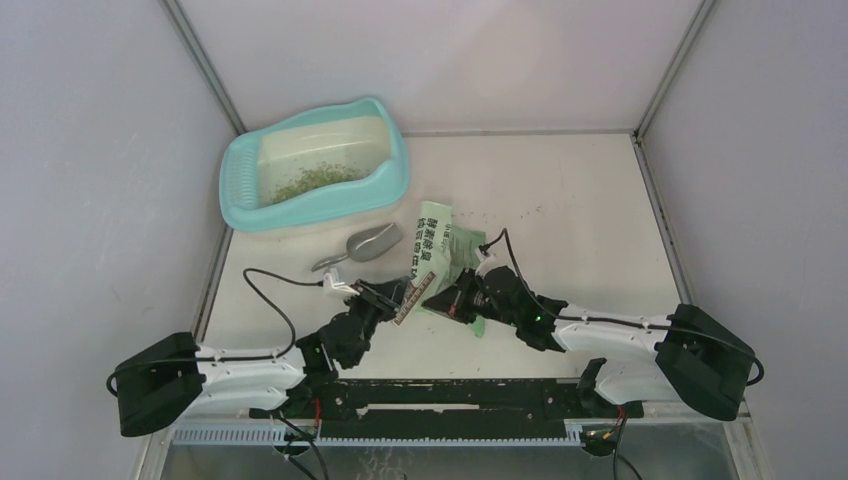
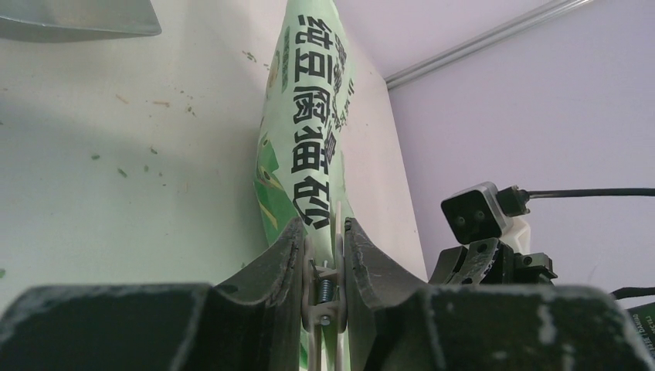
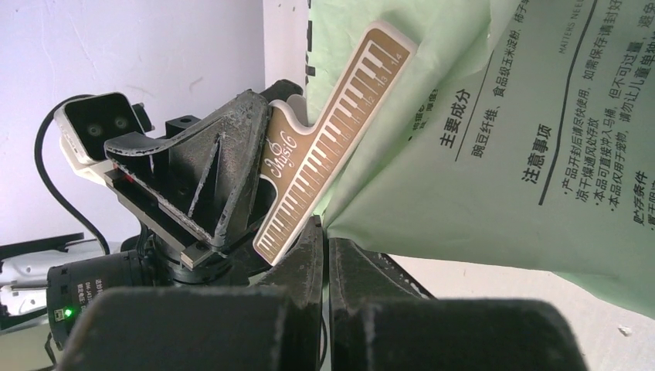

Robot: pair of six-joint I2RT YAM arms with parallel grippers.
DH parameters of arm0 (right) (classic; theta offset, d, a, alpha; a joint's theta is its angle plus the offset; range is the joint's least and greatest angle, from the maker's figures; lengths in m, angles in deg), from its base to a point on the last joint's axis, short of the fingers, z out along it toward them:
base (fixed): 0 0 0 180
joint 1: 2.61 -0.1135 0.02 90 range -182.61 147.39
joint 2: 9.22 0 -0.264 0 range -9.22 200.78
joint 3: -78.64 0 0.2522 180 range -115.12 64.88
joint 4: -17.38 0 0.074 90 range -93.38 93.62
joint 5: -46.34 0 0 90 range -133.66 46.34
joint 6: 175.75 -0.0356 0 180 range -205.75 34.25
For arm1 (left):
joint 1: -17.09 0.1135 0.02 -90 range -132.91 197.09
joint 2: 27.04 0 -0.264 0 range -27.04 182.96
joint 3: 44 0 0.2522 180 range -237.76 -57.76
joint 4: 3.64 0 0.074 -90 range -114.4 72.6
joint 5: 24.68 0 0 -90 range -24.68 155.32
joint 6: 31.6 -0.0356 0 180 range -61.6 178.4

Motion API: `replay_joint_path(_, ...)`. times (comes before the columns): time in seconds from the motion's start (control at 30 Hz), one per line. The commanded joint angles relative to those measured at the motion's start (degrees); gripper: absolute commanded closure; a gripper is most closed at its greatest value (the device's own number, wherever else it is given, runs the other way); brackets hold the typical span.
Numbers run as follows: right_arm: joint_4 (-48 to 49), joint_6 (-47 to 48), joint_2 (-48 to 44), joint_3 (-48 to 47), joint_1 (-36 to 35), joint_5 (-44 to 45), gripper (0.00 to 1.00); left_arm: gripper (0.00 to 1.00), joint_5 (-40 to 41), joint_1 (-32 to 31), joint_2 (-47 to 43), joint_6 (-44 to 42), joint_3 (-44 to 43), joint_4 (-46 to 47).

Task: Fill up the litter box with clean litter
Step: Clamp the cat litter bag at the center of the board.

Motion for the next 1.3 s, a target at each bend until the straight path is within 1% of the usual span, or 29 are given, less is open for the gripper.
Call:
replay_joint_path(0.0, 11.7, -1.7, -1.0, -4.6, -4.3, -7.7, 1.0, 1.0, 7.7, -0.8, -2.0, -1.9, -1.2, 3.7)
replay_joint_path(0.23, 12.4, -1.7, -0.3, -4.6, -6.2, -7.1, 1.0, 1.0, 11.0, -0.9, -3.8, -3.6, -1.6, 3.2)
replay_joint_path(0.43, 11.2, -1.4, -1.1, -4.5, -6.9, -7.8, 1.0, 1.0, 11.6, -0.9, -4.4, -4.4, -1.5, 3.1)
replay_joint_path(0.7, 13.7, -2.1, 0.7, -4.6, -8.3, -10.2, 1.0, 1.0, 12.4, -0.9, -5.2, -6.3, -2.0, 3.5)
replay_joint_path(1.27, 18.9, -3.2, 5.4, -5.9, -10.1, -12.3, 1.0, 1.0, 13.1, -0.9, -2.5, -4.0, -3.9, 2.7)
